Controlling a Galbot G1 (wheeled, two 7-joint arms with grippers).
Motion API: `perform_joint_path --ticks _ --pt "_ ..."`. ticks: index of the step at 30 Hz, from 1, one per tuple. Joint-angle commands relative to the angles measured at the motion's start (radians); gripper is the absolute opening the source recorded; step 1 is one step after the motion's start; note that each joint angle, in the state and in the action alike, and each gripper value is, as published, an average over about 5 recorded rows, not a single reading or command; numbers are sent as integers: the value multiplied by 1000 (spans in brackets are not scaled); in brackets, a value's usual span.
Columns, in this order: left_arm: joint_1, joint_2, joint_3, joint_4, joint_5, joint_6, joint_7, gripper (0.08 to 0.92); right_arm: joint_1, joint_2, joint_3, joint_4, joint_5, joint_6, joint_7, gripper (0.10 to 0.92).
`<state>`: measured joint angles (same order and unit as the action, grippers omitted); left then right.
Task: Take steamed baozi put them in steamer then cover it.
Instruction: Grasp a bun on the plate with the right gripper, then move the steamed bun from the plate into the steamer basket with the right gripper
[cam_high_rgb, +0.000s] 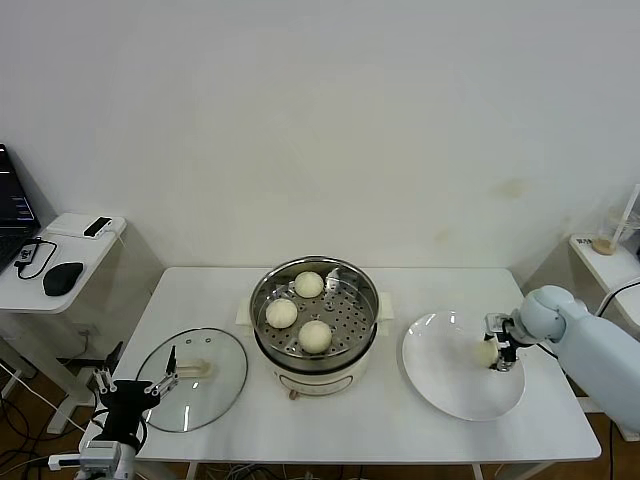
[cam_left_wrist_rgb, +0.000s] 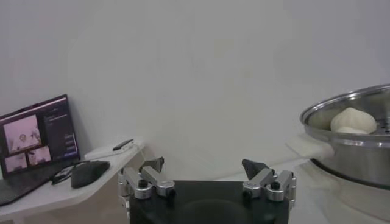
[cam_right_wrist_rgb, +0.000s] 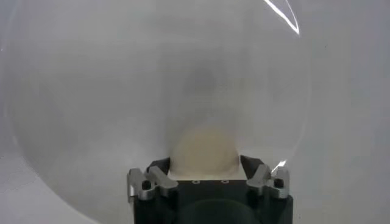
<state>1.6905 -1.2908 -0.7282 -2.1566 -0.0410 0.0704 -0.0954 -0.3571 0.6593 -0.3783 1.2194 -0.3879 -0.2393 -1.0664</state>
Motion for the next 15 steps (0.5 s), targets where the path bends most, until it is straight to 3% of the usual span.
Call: perform_joint_path --ticks 1,8,15 --pt "2 -1 -1 -2 0 -1 0 823 14 -12 -9 6 5 -7 -27 638" --pt "0 -2 0 -2 0 -1 0 823 135 -86 -91 77 87 -27 -50 560" --pt "-4 4 -1 -3 -3 -1 0 823 371 -132 -255 144 203 -51 -50 559"
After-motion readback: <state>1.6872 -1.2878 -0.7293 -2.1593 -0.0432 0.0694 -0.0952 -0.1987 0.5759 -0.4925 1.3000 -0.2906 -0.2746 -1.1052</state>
